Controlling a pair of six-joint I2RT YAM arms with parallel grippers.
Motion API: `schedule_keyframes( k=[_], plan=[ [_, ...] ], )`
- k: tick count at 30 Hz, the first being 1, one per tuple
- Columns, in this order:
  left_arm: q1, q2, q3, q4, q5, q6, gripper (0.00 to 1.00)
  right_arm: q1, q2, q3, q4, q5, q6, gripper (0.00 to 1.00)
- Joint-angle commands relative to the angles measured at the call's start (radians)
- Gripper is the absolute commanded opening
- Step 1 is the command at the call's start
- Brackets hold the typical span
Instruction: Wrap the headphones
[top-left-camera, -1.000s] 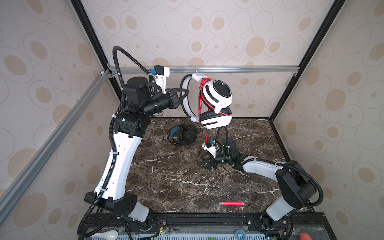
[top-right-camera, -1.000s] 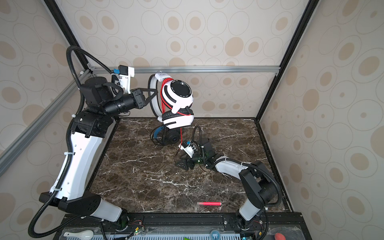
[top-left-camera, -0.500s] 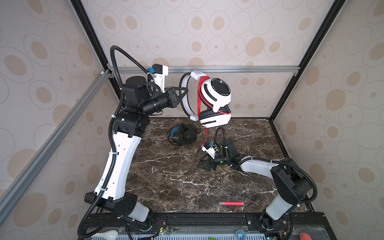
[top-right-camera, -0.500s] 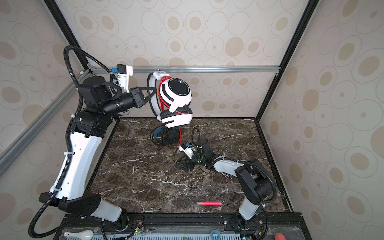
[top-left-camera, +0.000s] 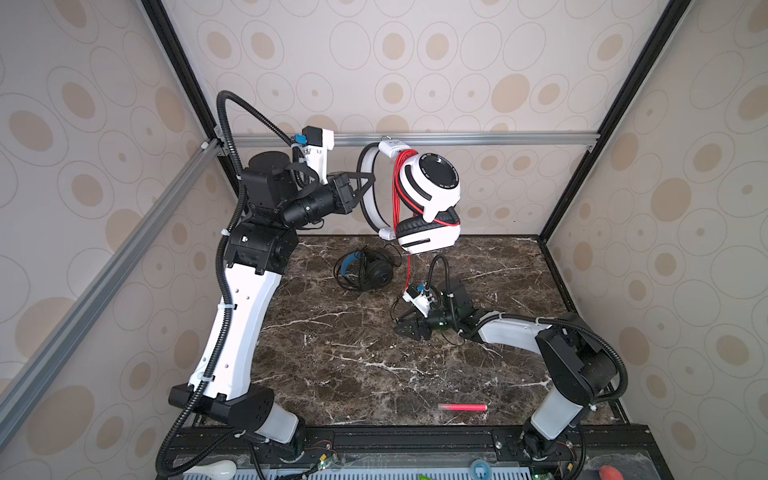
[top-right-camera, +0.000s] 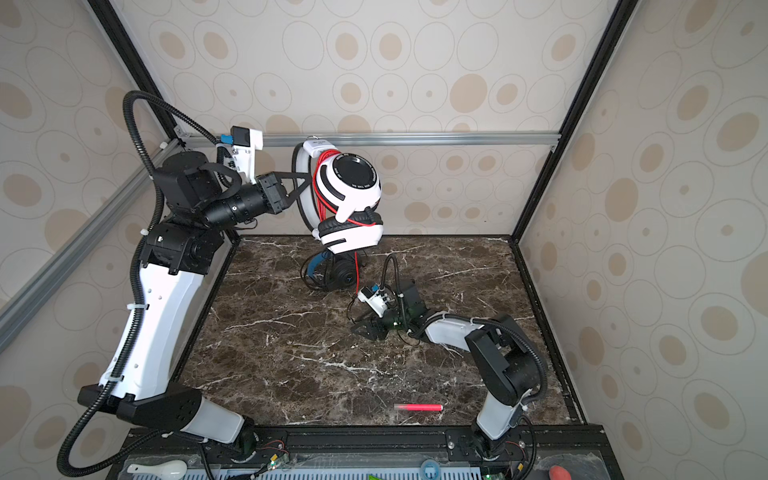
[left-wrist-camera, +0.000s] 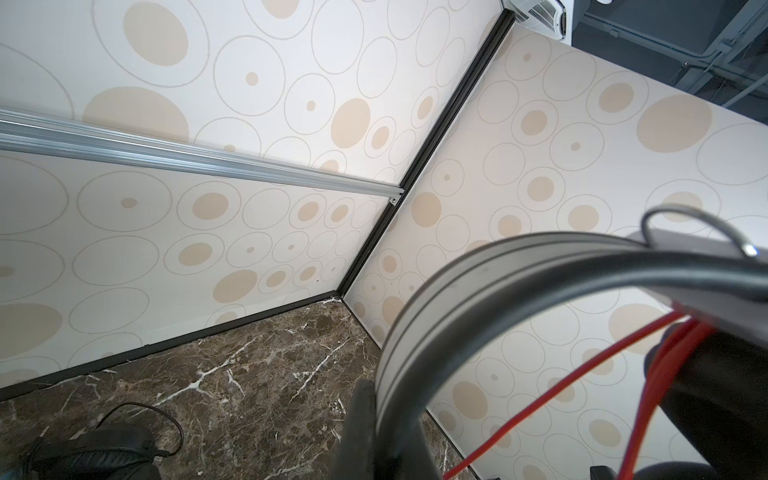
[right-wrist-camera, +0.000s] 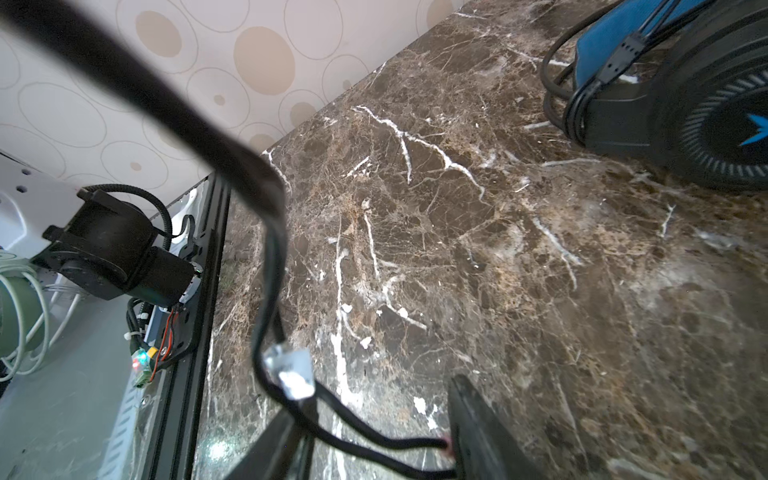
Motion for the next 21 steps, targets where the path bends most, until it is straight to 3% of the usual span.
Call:
schedule_keyframes(
  k=[1, 9, 21],
  plan=[
    [0.013, -0.038, 0.011, 0.087, 0.024, -0.060, 0.00, 0.006, 0.017, 0.021, 0.013, 0.015, -0.004, 0.47],
    [0.017, -0.041, -0.006, 0.097, 0.029, -0.065, 0.00, 0.007, 0.024, 0.020, 0.033, 0.048, 0.010, 0.16],
    [0.019, -0.057, -0.054, 0.145, 0.016, -0.081, 0.00, 0.008, -0.019, -0.029, 0.024, 0.115, 0.014, 0.00]
  ],
)
